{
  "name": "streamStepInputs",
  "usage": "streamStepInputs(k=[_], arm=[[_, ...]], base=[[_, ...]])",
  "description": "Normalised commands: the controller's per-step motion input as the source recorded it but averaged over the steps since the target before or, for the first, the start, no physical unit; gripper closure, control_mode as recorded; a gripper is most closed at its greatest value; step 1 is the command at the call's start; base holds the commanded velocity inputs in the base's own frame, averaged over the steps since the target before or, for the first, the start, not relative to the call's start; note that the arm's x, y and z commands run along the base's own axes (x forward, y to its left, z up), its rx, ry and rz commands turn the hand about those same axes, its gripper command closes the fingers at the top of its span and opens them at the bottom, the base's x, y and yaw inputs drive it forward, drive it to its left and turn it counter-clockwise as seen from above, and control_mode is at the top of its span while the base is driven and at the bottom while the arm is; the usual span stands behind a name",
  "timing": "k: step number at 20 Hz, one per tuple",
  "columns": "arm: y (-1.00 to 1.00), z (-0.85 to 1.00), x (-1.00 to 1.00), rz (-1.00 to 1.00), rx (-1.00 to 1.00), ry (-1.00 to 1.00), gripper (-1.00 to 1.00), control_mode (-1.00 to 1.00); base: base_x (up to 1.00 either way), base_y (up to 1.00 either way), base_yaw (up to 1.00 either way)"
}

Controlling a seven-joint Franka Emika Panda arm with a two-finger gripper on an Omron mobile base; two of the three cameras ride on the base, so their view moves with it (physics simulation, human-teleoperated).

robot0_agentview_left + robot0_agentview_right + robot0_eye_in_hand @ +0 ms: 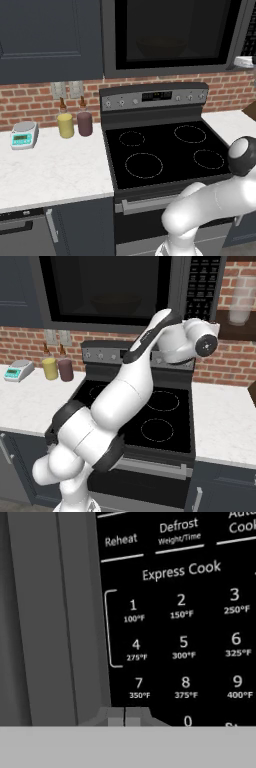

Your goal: Open the microwave, place the bowl with waffle inside the microwave, then close the microwave door and turn it on.

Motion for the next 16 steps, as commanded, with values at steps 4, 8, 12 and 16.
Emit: streamStepInputs(k=[4,8,12,16], arm=[[-0.19,-0.16,0.54,0.08,0.0,0.0,1.0,-1.0],[-0.29,-0.51,0.79,0.14,0.03,0.0,1.0,-1.0],[0.06,-0.26,-0.04,0.07,0.0,-0.05,1.0,-1.0],[0.46,0.01,-0.92,0.0,-0.05,-0.32,1.0,-1.0]], base=[[0.0,0.0,0.0],[0.0,0.0,0.0],[0.0,0.0,0.0],[0.0,0.0,0.0]])
